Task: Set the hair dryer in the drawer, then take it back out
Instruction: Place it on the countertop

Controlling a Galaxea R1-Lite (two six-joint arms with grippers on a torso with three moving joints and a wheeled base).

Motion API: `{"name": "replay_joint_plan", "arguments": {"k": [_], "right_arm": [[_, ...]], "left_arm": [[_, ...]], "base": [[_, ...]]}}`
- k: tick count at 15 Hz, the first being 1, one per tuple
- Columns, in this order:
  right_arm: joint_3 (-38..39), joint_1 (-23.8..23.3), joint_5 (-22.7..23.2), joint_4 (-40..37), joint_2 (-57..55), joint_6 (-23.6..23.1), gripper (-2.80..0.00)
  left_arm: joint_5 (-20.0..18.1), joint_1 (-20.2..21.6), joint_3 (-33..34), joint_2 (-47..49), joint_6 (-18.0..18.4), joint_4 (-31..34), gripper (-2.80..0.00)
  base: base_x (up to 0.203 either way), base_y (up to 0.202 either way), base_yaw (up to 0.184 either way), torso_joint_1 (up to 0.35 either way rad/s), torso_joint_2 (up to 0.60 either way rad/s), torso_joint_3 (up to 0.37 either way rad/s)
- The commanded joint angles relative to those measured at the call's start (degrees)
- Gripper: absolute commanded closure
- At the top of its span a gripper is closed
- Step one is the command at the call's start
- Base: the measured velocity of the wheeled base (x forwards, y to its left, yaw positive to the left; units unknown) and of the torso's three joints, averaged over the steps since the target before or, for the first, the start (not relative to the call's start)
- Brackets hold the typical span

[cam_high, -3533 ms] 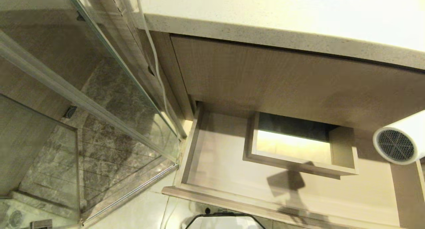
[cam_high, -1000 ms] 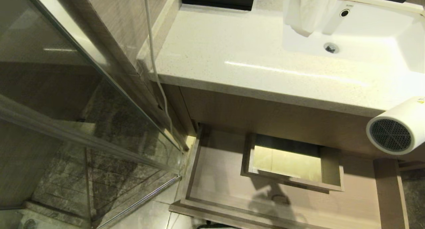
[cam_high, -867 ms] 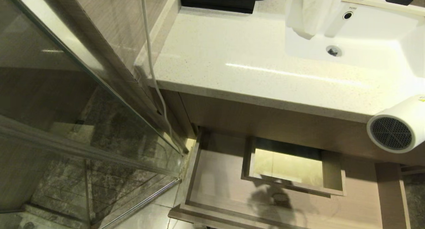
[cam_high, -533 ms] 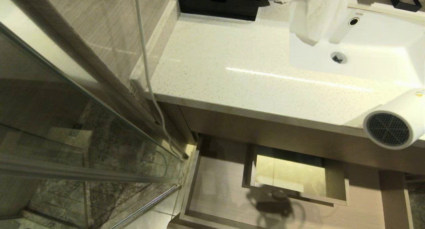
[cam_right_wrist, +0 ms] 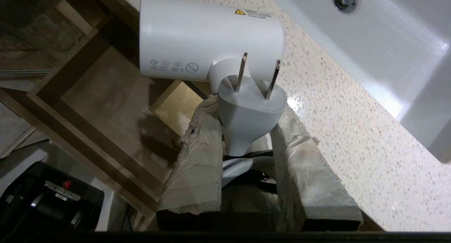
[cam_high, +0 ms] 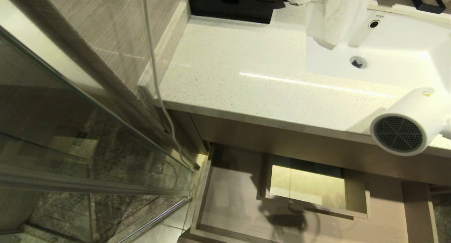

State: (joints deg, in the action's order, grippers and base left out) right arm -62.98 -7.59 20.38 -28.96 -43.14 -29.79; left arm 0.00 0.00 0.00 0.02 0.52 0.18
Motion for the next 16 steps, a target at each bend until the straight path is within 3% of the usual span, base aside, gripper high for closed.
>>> {"name": "replay_joint_plan", "arguments": {"k": [1, 6, 16], "right_arm": [[-0.14, 0.49, 1.8, 1.29, -3.87, -0.09, 0.0], [-5.61, 1.88, 7.5, 5.49, -14.45, 0.59, 0.0], [-26.35, 13.09, 8.0, 5.56, -31.17, 5.89, 0.0]], "left_arm": [[0.0, 0.0, 0.0, -0.02, 0.0, -0.01, 0.0], [0.09, 0.0, 0.0, -0.02, 0.0, -0.01, 0.0], [0.0, 0.0, 0.0, -0.02, 0.0, -0.01, 0.0]], "base": [[0.0, 0.0, 0.0, 0.0, 0.0, 0.0], [0.0, 0.0, 0.0, 0.0, 0.0, 0.0], [0.0, 0.0, 0.0, 0.0, 0.0, 0.0]]}}
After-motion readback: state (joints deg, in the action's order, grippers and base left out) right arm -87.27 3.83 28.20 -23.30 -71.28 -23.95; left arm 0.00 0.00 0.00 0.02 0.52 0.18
